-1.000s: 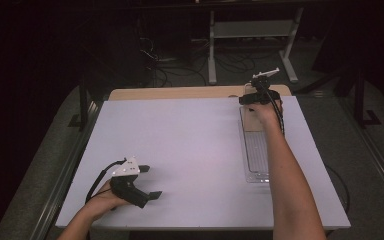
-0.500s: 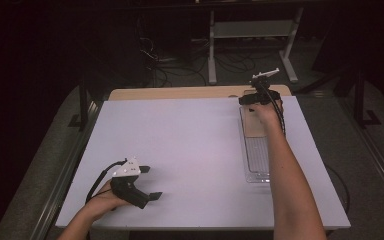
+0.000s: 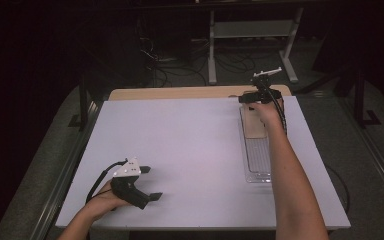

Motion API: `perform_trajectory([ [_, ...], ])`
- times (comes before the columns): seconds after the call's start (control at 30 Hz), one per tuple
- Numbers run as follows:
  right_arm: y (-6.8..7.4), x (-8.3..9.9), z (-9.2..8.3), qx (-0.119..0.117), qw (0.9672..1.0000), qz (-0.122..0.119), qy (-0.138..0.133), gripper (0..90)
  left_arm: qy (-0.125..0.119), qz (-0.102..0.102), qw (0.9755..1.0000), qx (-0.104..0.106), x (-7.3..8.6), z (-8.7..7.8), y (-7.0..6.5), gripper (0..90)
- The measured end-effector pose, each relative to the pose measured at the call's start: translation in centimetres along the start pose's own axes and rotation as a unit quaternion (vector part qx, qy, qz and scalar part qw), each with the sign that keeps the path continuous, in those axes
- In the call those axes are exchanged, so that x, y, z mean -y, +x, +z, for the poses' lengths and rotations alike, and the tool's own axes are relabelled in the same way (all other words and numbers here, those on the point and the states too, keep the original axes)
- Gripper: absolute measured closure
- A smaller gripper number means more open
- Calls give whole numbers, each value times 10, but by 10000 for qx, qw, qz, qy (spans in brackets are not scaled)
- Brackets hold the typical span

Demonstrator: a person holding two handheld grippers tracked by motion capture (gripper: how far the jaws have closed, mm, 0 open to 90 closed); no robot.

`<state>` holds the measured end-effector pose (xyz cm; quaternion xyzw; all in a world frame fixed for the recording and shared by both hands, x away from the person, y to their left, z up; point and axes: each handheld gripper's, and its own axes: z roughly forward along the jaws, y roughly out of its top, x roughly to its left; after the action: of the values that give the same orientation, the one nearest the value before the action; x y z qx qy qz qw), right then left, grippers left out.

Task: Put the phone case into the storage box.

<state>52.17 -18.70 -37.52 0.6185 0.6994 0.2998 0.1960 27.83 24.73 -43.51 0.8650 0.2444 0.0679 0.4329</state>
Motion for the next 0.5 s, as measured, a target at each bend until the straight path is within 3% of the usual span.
perform_trajectory([
  [0.47, -2, 0, -20, -195, 9996, -61, -203, 9, -46, -16, 10000, -10, 0, 0, 0, 0],
  [0.5, -2, 0, -22, -198, 9995, -87, -228, 9, 30, 64, 10000, -27, 0, -1, 1, 0],
])
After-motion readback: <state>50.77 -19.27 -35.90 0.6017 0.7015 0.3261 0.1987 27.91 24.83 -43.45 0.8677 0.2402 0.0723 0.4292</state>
